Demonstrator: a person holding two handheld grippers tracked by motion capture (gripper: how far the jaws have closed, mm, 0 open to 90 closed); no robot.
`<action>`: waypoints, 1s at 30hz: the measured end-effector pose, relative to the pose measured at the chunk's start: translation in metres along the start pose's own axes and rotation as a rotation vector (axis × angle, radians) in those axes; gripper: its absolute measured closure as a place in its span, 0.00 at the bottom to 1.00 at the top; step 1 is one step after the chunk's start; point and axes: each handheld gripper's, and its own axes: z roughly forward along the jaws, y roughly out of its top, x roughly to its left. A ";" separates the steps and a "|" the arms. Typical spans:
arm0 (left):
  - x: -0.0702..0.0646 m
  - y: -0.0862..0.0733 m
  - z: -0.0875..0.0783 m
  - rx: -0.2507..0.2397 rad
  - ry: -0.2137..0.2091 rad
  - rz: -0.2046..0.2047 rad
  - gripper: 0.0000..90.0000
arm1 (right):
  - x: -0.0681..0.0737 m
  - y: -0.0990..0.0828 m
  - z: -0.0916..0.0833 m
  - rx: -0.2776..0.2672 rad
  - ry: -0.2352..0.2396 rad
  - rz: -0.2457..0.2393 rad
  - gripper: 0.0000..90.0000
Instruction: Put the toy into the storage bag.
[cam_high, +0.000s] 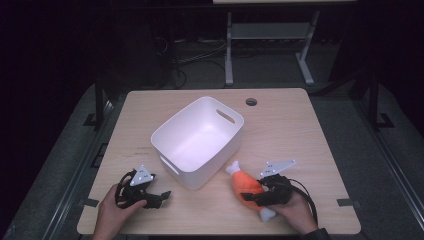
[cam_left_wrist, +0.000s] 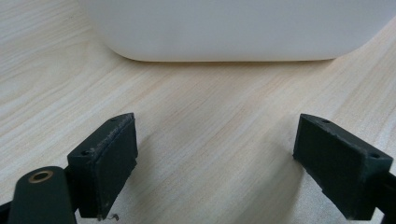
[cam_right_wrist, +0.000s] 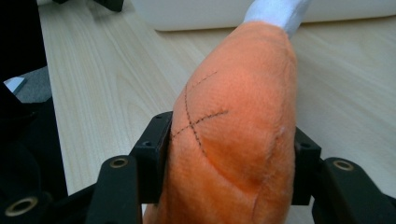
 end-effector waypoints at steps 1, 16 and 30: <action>0.000 0.000 0.000 0.000 0.000 0.000 0.14 | 0.000 0.000 -0.002 -0.002 -0.002 -0.002 0.50; 0.000 0.000 0.000 0.000 0.000 0.000 0.14 | -0.006 0.001 -0.023 -0.026 0.006 -0.028 0.49; 0.000 0.000 0.000 0.000 0.000 0.000 0.14 | -0.010 0.008 -0.039 -0.054 0.025 -0.060 0.49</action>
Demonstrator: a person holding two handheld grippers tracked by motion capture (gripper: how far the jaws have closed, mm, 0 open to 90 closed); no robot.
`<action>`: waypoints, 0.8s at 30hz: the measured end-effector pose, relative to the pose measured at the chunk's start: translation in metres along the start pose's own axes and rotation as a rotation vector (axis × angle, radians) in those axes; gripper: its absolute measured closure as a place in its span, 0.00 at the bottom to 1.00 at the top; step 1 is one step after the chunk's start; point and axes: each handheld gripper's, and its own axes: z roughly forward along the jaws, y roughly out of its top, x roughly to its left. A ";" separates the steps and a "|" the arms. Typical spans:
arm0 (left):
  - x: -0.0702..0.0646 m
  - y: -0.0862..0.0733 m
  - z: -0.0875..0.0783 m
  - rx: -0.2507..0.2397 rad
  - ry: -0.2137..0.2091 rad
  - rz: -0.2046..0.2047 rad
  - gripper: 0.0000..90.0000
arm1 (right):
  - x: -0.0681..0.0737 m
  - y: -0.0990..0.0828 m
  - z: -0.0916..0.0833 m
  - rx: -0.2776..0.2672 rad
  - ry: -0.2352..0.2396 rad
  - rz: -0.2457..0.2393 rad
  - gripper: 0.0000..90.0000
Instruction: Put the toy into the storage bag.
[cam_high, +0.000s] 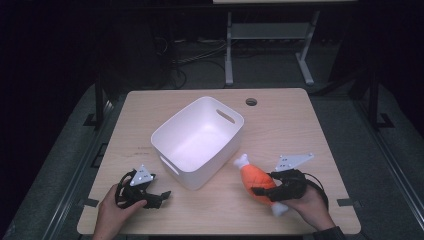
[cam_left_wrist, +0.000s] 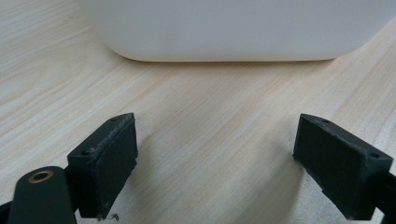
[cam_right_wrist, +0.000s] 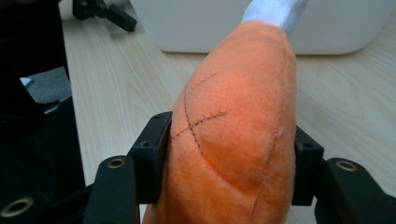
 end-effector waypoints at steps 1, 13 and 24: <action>0.000 0.000 0.000 0.000 0.000 0.000 0.14 | 0.000 0.001 -0.001 -0.004 0.001 -0.004 0.49; 0.000 0.000 0.000 0.000 0.000 0.000 0.14 | -0.002 0.015 -0.013 -0.023 0.017 -0.037 0.49; 0.000 0.000 0.000 -0.002 -0.001 -0.005 0.14 | -0.002 0.033 -0.021 -0.061 0.029 -0.067 0.49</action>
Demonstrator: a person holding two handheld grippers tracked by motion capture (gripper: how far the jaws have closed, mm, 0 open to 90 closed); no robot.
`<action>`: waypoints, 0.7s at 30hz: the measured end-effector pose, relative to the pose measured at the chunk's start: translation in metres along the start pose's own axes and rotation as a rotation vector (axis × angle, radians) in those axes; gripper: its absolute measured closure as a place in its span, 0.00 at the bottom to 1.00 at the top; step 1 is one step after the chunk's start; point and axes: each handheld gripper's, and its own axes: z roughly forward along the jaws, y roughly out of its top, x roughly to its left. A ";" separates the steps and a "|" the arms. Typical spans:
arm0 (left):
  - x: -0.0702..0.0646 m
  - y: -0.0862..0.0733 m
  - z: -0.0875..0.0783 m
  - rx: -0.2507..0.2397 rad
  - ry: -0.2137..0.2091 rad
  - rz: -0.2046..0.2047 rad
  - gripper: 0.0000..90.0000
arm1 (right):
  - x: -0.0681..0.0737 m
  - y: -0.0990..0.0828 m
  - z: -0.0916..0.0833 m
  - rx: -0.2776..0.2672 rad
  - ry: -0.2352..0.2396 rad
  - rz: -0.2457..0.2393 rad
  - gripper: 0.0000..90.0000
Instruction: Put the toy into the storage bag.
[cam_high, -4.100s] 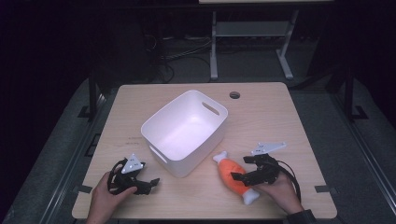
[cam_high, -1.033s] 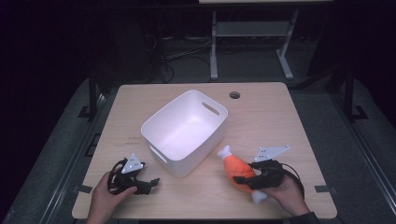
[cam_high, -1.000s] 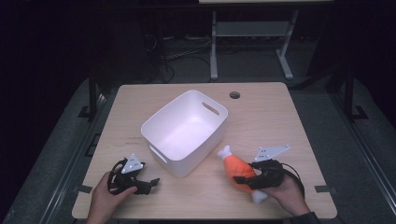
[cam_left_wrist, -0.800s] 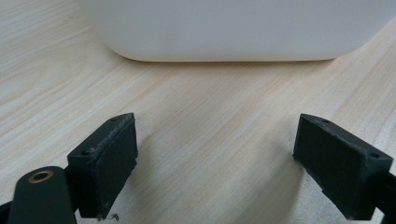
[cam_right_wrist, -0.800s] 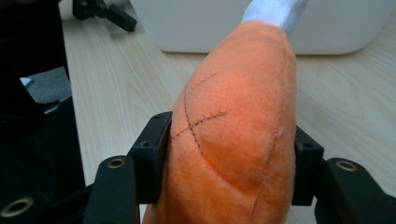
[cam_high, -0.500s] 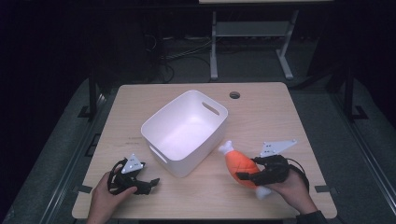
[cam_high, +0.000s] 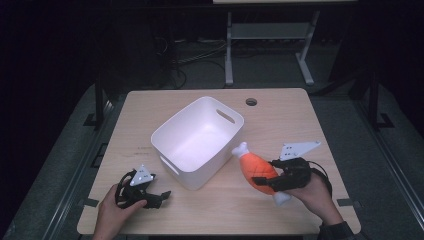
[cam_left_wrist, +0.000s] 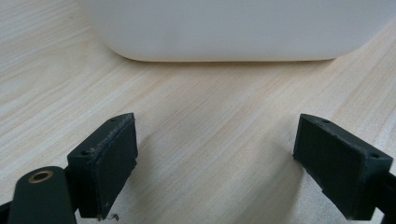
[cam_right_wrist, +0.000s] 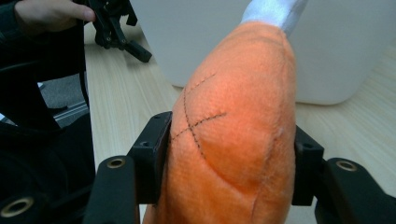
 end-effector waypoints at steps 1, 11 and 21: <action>0.000 0.000 0.000 0.001 0.000 0.001 0.14 | 0.000 0.000 0.000 0.000 0.000 0.000 0.49; 0.000 0.000 0.000 0.004 0.000 0.003 0.14 | 0.001 0.016 -0.003 -0.033 0.014 -0.023 0.49; 0.000 0.000 0.000 0.001 0.000 0.000 0.14 | 0.000 0.029 -0.006 -0.061 0.017 -0.046 0.49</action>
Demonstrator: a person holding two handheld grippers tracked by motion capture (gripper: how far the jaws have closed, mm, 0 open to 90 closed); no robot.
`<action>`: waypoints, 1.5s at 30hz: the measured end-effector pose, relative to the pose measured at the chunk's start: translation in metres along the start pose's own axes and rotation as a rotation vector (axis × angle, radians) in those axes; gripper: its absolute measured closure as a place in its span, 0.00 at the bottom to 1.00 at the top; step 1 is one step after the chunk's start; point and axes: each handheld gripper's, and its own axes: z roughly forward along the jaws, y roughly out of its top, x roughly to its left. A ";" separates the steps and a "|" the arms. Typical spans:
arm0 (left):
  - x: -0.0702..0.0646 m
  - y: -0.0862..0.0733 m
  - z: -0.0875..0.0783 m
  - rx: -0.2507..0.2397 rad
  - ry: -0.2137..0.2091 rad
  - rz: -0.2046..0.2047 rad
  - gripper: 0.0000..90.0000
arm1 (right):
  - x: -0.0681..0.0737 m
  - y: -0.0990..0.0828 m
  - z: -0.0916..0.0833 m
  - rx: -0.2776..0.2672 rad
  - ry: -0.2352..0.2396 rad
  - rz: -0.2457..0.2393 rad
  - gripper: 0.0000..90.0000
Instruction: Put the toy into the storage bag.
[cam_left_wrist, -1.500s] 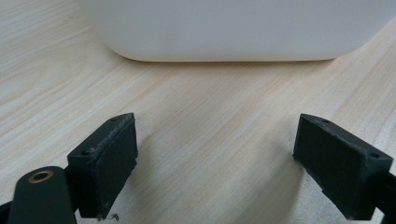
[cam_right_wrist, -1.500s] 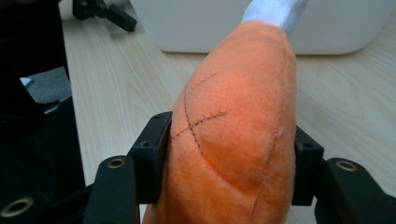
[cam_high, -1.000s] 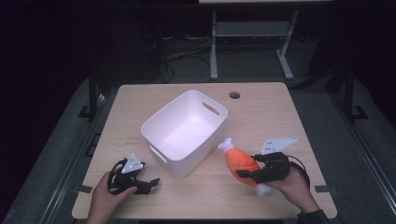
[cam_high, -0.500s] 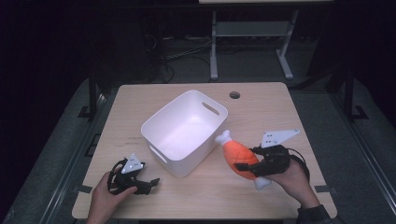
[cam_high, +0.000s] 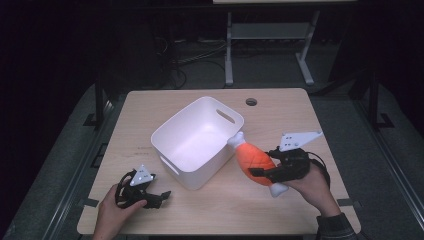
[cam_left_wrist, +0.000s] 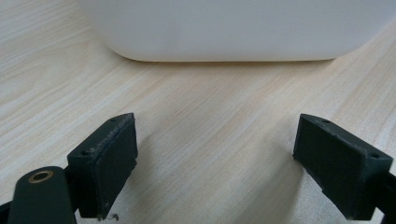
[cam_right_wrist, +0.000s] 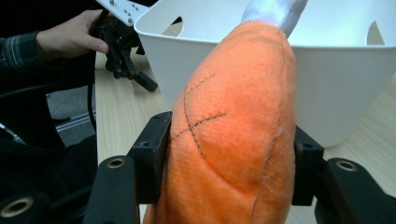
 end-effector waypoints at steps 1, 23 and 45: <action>0.000 0.000 0.000 0.000 0.000 0.000 0.14 | 0.000 0.002 0.000 -0.002 0.000 -0.005 0.49; 0.000 0.000 0.000 0.001 0.000 0.000 0.14 | -0.005 0.031 0.012 -0.026 0.010 -0.052 0.49; 0.000 0.000 0.000 -0.002 0.000 0.000 0.14 | -0.017 0.071 0.029 -0.009 0.056 -0.083 0.48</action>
